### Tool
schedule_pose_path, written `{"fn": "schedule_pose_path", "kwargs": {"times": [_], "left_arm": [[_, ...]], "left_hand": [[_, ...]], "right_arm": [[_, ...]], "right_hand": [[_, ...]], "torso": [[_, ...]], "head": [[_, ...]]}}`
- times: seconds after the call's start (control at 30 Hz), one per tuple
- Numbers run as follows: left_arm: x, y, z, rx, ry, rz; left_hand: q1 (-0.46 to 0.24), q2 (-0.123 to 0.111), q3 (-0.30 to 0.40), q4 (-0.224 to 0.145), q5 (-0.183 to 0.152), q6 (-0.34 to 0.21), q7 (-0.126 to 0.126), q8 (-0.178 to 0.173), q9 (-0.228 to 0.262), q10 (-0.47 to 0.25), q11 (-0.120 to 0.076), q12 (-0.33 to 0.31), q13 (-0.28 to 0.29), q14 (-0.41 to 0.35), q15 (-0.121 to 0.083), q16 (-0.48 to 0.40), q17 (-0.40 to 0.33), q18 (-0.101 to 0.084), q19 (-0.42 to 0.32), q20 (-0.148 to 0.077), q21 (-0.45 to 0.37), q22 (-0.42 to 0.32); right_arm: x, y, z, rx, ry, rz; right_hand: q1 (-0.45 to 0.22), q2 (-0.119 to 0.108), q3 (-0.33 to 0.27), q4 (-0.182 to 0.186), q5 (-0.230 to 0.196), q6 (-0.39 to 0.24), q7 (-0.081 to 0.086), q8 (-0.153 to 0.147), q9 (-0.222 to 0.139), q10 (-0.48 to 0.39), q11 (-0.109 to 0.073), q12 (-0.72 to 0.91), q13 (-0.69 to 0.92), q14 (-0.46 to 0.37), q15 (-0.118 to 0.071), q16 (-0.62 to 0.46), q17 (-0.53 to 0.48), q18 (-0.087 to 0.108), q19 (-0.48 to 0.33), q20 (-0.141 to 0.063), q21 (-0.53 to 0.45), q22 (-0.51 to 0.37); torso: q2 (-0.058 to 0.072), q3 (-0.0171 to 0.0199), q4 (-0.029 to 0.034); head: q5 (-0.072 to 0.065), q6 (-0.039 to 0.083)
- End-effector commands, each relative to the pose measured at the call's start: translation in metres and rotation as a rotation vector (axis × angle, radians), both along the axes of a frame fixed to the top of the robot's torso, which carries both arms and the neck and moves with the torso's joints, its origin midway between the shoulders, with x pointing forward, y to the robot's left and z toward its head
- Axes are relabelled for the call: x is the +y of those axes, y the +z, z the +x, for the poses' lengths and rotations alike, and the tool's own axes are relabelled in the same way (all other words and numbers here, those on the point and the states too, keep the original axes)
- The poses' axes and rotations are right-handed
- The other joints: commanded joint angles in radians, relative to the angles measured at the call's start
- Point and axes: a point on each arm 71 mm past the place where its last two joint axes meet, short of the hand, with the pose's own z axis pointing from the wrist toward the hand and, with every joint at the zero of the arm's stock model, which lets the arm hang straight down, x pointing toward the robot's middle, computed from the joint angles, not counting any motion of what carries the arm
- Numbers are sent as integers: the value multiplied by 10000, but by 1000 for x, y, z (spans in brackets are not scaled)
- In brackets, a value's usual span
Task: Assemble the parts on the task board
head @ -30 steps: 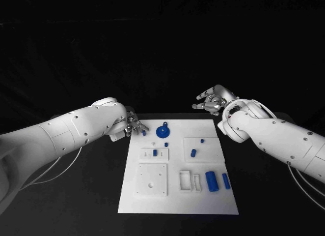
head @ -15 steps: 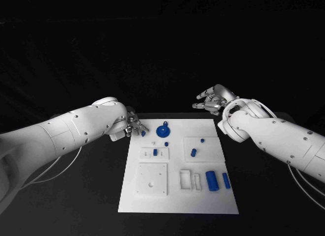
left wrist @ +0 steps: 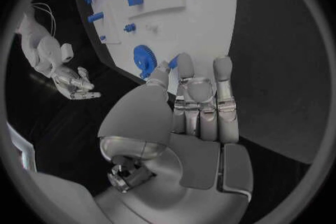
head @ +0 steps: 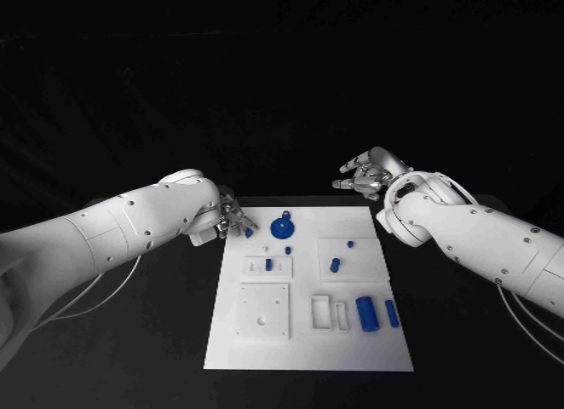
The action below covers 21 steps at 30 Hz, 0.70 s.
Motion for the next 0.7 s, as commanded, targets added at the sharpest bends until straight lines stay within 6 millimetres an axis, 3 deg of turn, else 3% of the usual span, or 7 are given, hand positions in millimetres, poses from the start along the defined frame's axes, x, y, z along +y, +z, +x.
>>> {"fn": "schedule_pose_path", "kwargs": {"times": [0.03, 0.23, 0.33, 0.43, 0.5, 0.57, 0.7], "left_arm": [[-1, 1, 0, -20, -40, -104], [0, 0, 0, 77, -98, -71], [0, 0, 0, 145, -148, -54], [1, 0, -1, 178, -170, -51], [2, 0, -1, 182, -170, -55], [3, -1, -1, 184, -164, -57], [5, 0, -1, 179, -142, -62]], "left_hand": [[-103, -15, -9, 62, -78, -37, -28, -6, 8, 457, -45, 67, -3, -16, -33, 16, -16, -30, -29, -8, 45, 192], [-76, -222, 53, 190, -220, -76, 4, -15, -87, 455, -25, 50, 0, -32, -20, -16, -65, -26, -33, 3, 25, 194], [-137, -401, 141, 337, -617, -107, 56, -15, -383, 449, 8, -16, -16, -86, 4, -57, -116, -11, -68, 29, -9, 189], [-185, -666, 364, 555, -784, -74, 78, -2, -575, 449, 27, -71, -24, -106, 15, -68, -138, 4, -73, 45, -34, 191], [-219, -805, 458, 674, -938, -59, 83, 1, -625, 450, 29, -74, -16, -108, 20, -64, -148, 6, -69, 48, -45, 193], [-264, -932, 558, 815, -1078, -48, 86, 4, -632, 451, 30, -56, -4, -103, 22, -57, -154, 8, -60, 49, -45, 195], [-314, -1173, 727, 1059, -1339, -43, 99, 7, -611, 450, 40, -57, 1, -103, 25, -50, -163, 16, -58, 55, -48, 195]], "right_arm": [[2, 0, 0, 12, 126, -67], [2, 0, 0, 14, 129, -68], [2, 0, 0, 17, 134, -68], [2, 0, 0, 23, 137, -68], [2, 0, 0, 26, 134, -68], [1, -1, 0, 29, 130, -67], [1, -1, 0, 58, 137, -60]], "right_hand": [[-41, -57, -10, 44, 17, -10, 5, -27, -6, 26, -12, -15, -10, 72, -2, -47, -5, 131, 595, 5, -57, 1047], [-53, -58, -15, 46, 6, -18, 6, -28, -7, 22, -13, -11, -10, 74, -2, -57, -3, 134, 594, 4, -76, 1041], [-53, -58, -15, 46, 6, -18, 6, -28, -7, 22, -13, -11, -10, 74, -2, -57, -3, 134, 594, 4, -76, 1041], [-53, -58, -15, 46, 6, -18, 6, -28, -7, 22, -13, -11, -10, 74, -2, -57, -3, 134, 594, 4, -76, 1041], [-53, -58, -15, 46, 6, -18, 6, -28, -7, 22, -13, -11, -10, 74, -2, -57, -3, 134, 594, 4, -76, 1041], [-62, -62, -28, 58, 27, -29, 8, -29, -7, 24, -12, -11, -12, 75, -3, -59, -2, 133, 597, 4, -70, 1044], [-62, -62, -28, 58, 27, -29, 8, -29, -7, 24, -12, -11, -12, 75, -3, -59, -2, 133, 597, 4, -70, 1044]], "torso": [[-6, 1, 0], [-9, -2, 15], [0, -4, 8], [-6, -5, -7], [-11, 0, -13], [-7, 4, -6], [-6, 8, 0]], "head": [[15, -2], [22, -43], [6, -43], [39, -62], [34, -81], [23, -8], [51, -67]]}}
